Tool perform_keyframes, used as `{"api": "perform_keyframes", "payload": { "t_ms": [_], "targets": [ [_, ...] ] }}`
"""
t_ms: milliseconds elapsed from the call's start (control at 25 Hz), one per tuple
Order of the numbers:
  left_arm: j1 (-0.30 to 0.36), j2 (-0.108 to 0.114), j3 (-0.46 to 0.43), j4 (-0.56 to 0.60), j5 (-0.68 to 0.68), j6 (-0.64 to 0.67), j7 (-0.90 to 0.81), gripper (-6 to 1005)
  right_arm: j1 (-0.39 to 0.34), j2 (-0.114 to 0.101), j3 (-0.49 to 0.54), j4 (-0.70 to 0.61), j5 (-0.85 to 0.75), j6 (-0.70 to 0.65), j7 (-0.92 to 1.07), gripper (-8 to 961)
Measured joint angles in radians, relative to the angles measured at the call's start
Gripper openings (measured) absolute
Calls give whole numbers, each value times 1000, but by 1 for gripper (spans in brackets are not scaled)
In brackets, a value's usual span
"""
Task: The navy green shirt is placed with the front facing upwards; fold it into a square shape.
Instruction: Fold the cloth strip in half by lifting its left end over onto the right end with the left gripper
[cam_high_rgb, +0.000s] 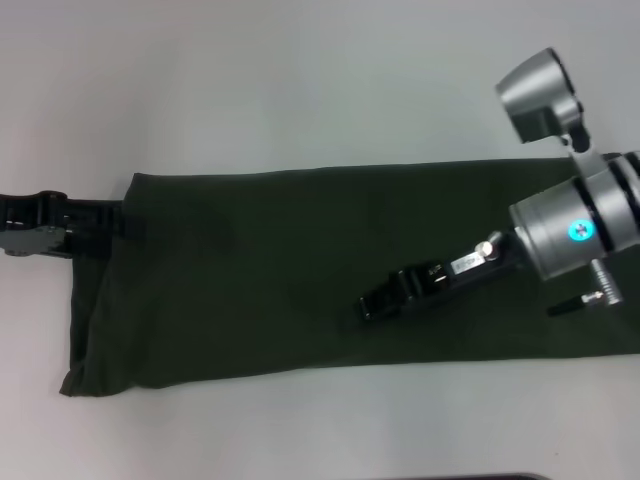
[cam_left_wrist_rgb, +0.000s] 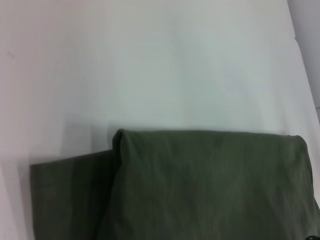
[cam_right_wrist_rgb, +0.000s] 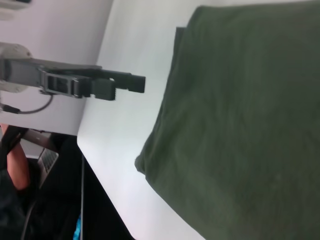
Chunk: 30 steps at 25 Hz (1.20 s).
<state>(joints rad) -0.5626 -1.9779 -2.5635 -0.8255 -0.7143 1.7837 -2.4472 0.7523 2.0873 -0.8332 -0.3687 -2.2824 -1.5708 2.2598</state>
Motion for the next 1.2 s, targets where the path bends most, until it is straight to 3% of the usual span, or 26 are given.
{"api": "perform_keyframes", "payload": {
  "t_ms": [240, 440, 960, 1200],
  "targets": [
    [7, -1, -3, 2, -5, -1, 4, 793, 3, 0, -32, 26, -3, 35, 29, 214],
    [6, -4, -1, 2, -7, -5, 10, 793, -11, -9, -63, 19, -3, 60, 65, -1],
    [7, -7, -4, 2, -7, -9, 12, 793, -5, -3, -130, 18, -1, 114, 108, 2],
    [4, -6, -3, 2, -7, -8, 13, 792, -44, -15, -94, -153, 81, -95, 105, 4]
  ]
}}
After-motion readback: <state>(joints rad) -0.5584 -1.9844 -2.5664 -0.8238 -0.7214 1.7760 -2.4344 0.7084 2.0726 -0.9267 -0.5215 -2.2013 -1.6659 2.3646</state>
